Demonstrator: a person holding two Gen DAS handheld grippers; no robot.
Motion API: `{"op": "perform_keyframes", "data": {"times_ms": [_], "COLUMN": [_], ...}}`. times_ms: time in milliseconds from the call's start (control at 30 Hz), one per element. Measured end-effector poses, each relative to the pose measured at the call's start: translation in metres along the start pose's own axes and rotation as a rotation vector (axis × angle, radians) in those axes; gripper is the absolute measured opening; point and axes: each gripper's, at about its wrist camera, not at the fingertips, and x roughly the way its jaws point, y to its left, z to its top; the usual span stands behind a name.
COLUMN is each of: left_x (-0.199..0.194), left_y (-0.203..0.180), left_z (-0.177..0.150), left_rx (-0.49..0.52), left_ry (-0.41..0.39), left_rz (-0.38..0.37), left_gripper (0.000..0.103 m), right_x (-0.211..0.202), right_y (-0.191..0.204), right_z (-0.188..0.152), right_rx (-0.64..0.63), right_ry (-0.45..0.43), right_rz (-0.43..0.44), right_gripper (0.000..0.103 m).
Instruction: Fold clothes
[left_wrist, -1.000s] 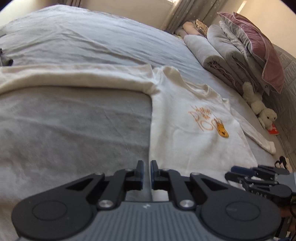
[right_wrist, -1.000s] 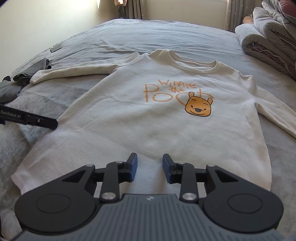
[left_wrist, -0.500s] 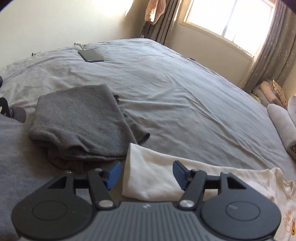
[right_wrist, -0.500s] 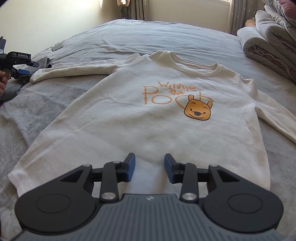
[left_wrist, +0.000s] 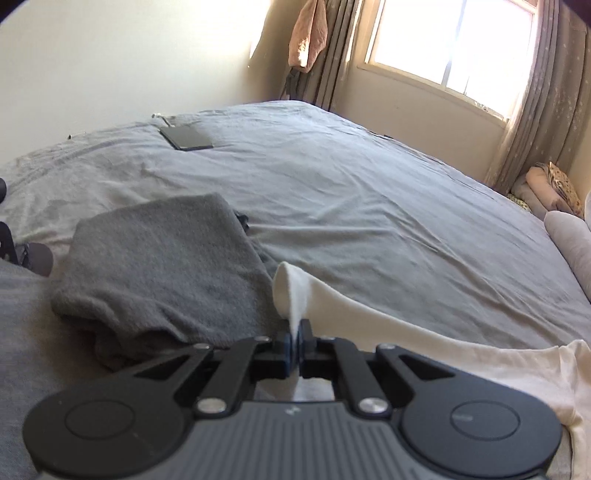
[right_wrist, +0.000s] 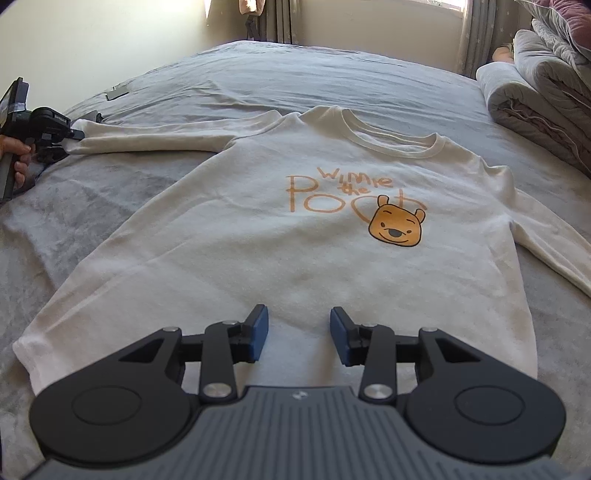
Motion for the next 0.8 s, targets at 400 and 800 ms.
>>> {"op": "perform_keyframes", "data": {"times_ms": [400,800], "left_x": [0.004,0.004], "left_y": [-0.004,-0.017], "left_z": [-0.007,-0.009], "left_rx": [0.022,0.028], "left_ry": [-0.036,-0.042], "left_rz": [0.039,0.118], "left_gripper": [0.004,0.005], "right_x": [-0.011,-0.003], "right_y": [0.012,0.053], "right_z": [0.004,-0.007], "right_rx": [-0.024,-0.13], "right_ry": [-0.074,-0.043], "right_rz": [0.051,0.123], "right_gripper": [0.042,0.042]}}
